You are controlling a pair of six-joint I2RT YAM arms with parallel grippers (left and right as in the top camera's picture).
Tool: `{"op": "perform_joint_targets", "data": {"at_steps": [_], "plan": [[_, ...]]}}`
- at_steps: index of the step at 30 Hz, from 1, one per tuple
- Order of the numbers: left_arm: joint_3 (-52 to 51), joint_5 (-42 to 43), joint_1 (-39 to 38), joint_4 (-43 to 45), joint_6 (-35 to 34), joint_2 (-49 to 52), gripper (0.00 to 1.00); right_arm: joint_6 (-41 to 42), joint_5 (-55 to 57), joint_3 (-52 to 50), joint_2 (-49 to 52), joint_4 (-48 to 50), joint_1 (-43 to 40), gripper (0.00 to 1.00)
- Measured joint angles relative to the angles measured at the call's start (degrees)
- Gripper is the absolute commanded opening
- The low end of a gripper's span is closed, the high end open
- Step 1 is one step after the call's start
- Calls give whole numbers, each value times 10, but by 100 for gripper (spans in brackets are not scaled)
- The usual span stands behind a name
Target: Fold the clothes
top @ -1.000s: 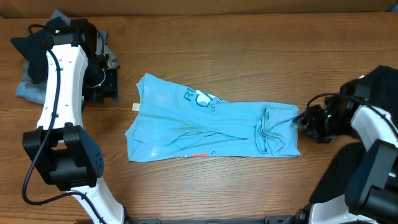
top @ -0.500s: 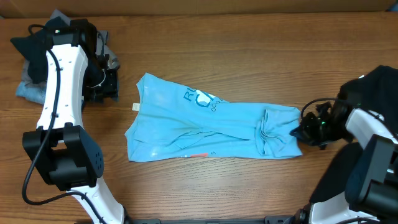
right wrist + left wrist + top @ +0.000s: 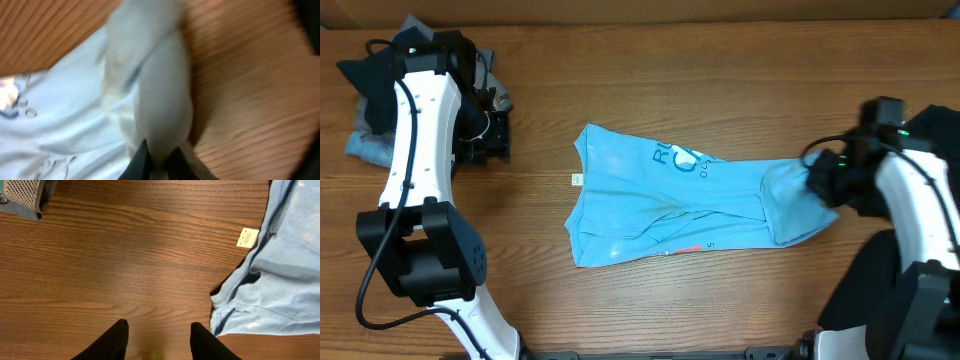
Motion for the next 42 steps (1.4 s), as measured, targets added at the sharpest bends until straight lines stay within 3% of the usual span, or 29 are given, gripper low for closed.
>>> {"op": "perform_joint_targets", "data": {"at_steps": [9,16,19,21,33,35,37,42], "plan": [[0,0,0,0,0,0,43,46,45,0,6,34,182,4],[0,0,0,0,0,0,44,83,57,0,61,49,241,5],[0,0,0,0,0,0,47,89,59,-1,74,53,263,43],[0,0,0,0,0,0,52,92,61,-1,74,59,274,54],[0,79,-1,37,2,0,60,92,49,1,44,50,255,53],[-5,94,-5,42,2,0,60,89,48,5,23,53,243,39],[-16,103,-14,48,2,0,61,84,47,10,3,61,226,30],[-70,116,-56,93,5,0,72,81,46,14,-2,68,184,13]]}}
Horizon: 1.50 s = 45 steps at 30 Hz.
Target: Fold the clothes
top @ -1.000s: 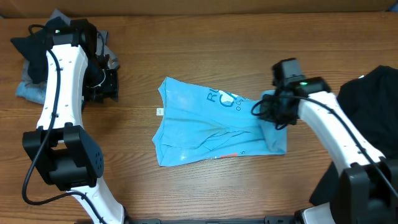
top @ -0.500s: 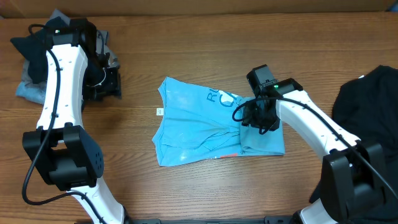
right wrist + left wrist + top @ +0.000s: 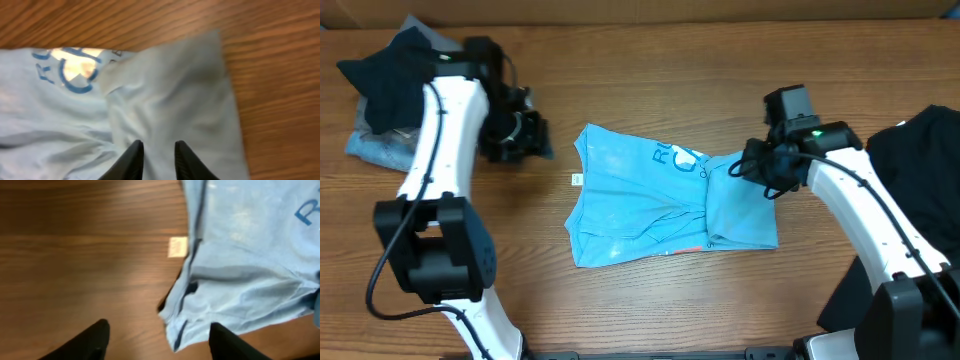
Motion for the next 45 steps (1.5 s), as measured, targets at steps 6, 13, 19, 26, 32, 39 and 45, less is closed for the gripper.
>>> {"op": "perform_joint_targets", "data": {"at_steps": [6,13,19,26,32,39,45], "plan": [[-142,42,-61,136,-7,-1,79,2,-13,0,16,-14,-10,21],[-235,70,-84,240,-43,-1,81,0,-26,0,16,-18,-10,21],[-274,88,-98,290,-67,-3,75,0,-27,0,16,-19,-10,22],[-281,127,-132,322,-90,14,9,0,-27,0,16,-19,-10,21],[-270,164,-139,286,-97,37,4,0,-28,0,16,-20,-10,21],[-163,45,-70,40,-85,54,4,-1,-29,0,16,-23,-10,22],[8,6,-28,-17,-75,23,4,0,-29,0,16,-22,-10,22]]}}
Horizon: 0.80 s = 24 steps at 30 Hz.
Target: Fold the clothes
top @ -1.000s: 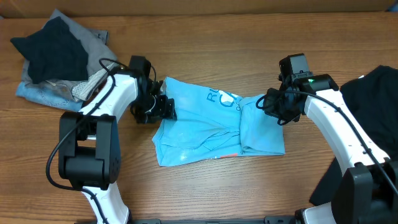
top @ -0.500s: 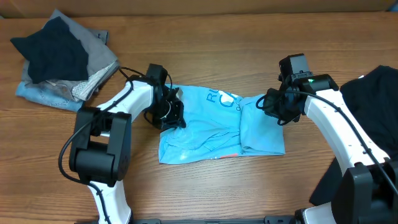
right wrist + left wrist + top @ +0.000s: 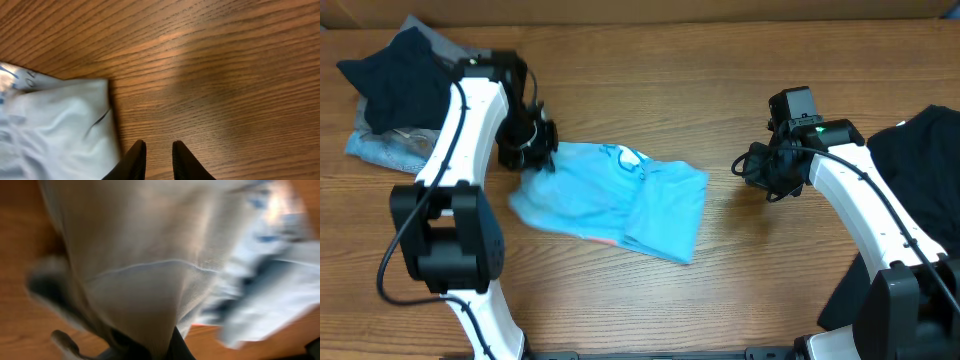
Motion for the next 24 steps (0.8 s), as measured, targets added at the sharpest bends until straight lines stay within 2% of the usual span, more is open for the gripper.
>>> {"op": "perform_joint_targets", "data": {"at_steps": [6,14,15,16,18,19,24], "plan": [[28,2,-95,19,-17,-46,4,0,0,0,0,0,0,22],[27,2,-269,69,-73,-1,7,0,0,0,0,-1,-1,22],[27,2,-287,73,-81,5,15,0,0,0,0,-1,-2,22],[27,2,-304,79,-87,13,29,0,0,0,0,-2,-4,23],[27,3,-334,85,-99,28,40,0,0,0,0,-3,-8,28],[27,3,-348,85,-104,35,100,0,0,0,0,-5,-11,30],[26,-3,-375,73,-118,48,100,-5,-5,0,0,-14,-20,35]]}}
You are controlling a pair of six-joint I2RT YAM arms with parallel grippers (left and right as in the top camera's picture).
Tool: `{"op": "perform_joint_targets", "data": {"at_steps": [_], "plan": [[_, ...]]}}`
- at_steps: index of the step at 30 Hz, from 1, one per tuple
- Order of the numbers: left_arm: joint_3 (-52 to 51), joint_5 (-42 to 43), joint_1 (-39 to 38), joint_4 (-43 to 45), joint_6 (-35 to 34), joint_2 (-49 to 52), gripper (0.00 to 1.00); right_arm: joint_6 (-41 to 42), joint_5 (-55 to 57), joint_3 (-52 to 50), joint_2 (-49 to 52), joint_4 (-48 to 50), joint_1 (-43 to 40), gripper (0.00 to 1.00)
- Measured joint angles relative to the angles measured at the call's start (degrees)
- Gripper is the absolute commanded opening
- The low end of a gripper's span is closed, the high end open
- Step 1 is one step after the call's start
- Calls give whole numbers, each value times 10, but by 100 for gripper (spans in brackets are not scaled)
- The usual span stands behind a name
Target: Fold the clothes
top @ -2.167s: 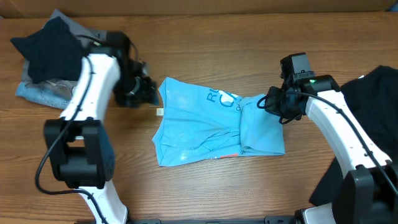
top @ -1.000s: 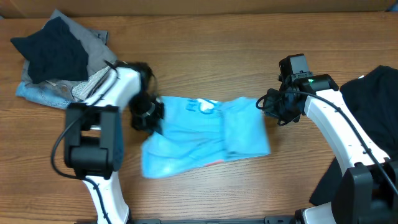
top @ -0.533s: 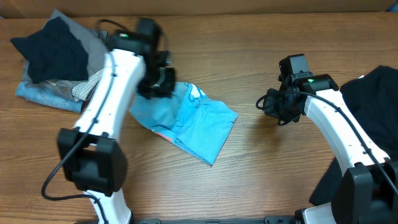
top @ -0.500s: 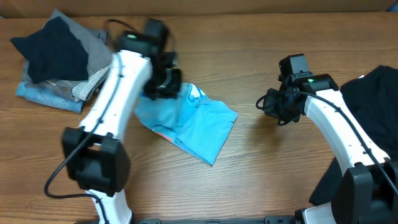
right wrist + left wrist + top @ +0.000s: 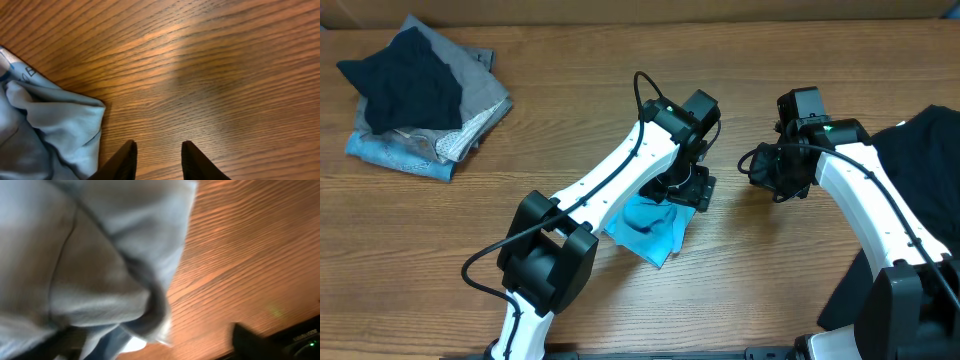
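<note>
The light blue shirt [image 5: 645, 228] lies bunched in a small folded bundle at the table's middle. My left gripper [image 5: 685, 188] hovers just over its right end. The left wrist view is blurred: blue fabric [image 5: 90, 255] fills the left and top, and the left gripper [image 5: 155, 332] has its fingers far apart, open, with a fold sagging against the left finger. My right gripper [image 5: 772, 172] stands open over bare wood to the right of the shirt. In the right wrist view, the right gripper [image 5: 157, 145] is empty, with the shirt's edge [image 5: 45, 125] at the left.
A pile of dark and grey clothes [image 5: 410, 90] sits at the back left corner. A black garment [image 5: 920, 150] lies at the right edge beside the right arm. Bare wood [image 5: 520, 200] stretches between pile and shirt.
My left gripper was shut on the shirt's left edge at the table's left. It is now open at the middle right, with the shirt bundled smaller beneath it. The right gripper's fingers stand slightly wider.
First my right gripper was shut on the stretched shirt's right end, the left open near the pile. Then that end lay folded over the middle and the right was open. Then the left held the left edge; now that side lies across and both grippers are open.
</note>
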Motion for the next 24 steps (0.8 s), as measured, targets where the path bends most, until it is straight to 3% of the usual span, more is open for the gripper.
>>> {"op": "perform_joint_targets", "data": {"at_steps": [8,9,10,12,13,15,18,20,23,24], "plan": [[130,-110,64,-157,-6,3,100,-20,-35,0,0,12,0,36],[148,-125,81,-159,-3,2,96,-22,-38,0,0,13,0,36],[155,-133,94,-160,0,1,81,-23,-39,0,0,12,0,36],[158,-142,122,-160,7,1,64,-24,-40,0,0,12,0,36],[153,-144,138,-158,13,1,65,-25,-41,0,0,12,0,36],[139,-145,167,-148,23,2,89,-26,-41,0,0,12,0,36],[90,-106,201,-102,48,2,93,-26,-42,0,0,12,0,36],[51,-71,216,-73,64,3,84,-26,-42,0,0,12,0,37],[-2,-3,223,-21,90,4,59,-26,-42,0,0,12,0,37],[-14,19,223,-12,100,4,46,-26,-42,0,0,12,0,37]]}}
